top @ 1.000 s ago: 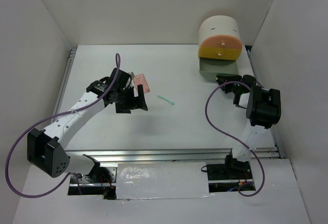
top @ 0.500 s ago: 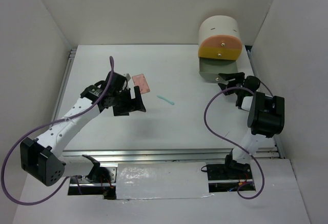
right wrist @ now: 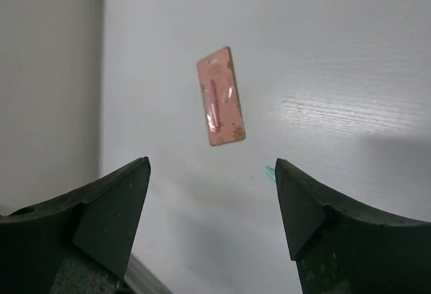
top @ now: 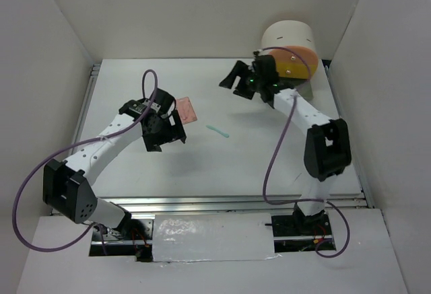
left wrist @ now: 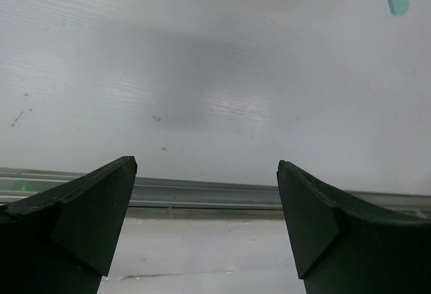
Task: Organize the makeup
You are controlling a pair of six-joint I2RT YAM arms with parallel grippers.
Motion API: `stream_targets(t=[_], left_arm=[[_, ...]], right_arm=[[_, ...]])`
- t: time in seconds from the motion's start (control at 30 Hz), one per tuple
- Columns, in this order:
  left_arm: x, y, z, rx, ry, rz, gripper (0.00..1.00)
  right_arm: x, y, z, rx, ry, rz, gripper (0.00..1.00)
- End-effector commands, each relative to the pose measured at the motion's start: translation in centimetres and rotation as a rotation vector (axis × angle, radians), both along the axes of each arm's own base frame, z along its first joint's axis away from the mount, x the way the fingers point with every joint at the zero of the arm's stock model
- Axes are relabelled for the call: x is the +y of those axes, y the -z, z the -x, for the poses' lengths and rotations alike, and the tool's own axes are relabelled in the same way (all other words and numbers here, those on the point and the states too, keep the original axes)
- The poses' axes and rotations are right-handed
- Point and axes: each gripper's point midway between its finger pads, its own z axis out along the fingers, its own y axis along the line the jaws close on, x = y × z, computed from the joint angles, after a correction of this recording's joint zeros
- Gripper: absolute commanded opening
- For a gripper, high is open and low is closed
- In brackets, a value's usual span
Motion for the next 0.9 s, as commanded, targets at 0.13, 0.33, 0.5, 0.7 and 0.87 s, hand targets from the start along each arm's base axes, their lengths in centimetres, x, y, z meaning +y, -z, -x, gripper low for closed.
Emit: stream_targets(t=[0.13, 0.33, 0.5, 0.7, 0.87], left_arm=[[3.9, -1.3, -0.2, -0.002, -0.098, -0.081, 1.0], [3.9, 0.7, 1.3, 0.036, -0.037, -0.024, 1.0], [3.9, 0.5, 1.7, 0.02, 0.024, -0.019, 0.99], [4.6, 0.0, 1.8, 0.007, 0.065, -0.044, 0.99], [4.6, 0.5, 2.0, 0.011, 0.093, -0.033, 0.99]], right_arm=[[0.8, 10.6, 4.3, 0.238, -0.265, 0.656, 0.83], [2.0, 11.9, 4.6, 0.207, -0.444, 0.756, 0.82], [4.0, 14.1, 4.7, 0.24, -0.54, 0.778, 0.81], [6.7, 16.6, 6.8, 0.237, -0.649, 0.828, 0.81], [7.4, 18.9, 7.5, 0.27, -0.665, 0.889, 0.79]])
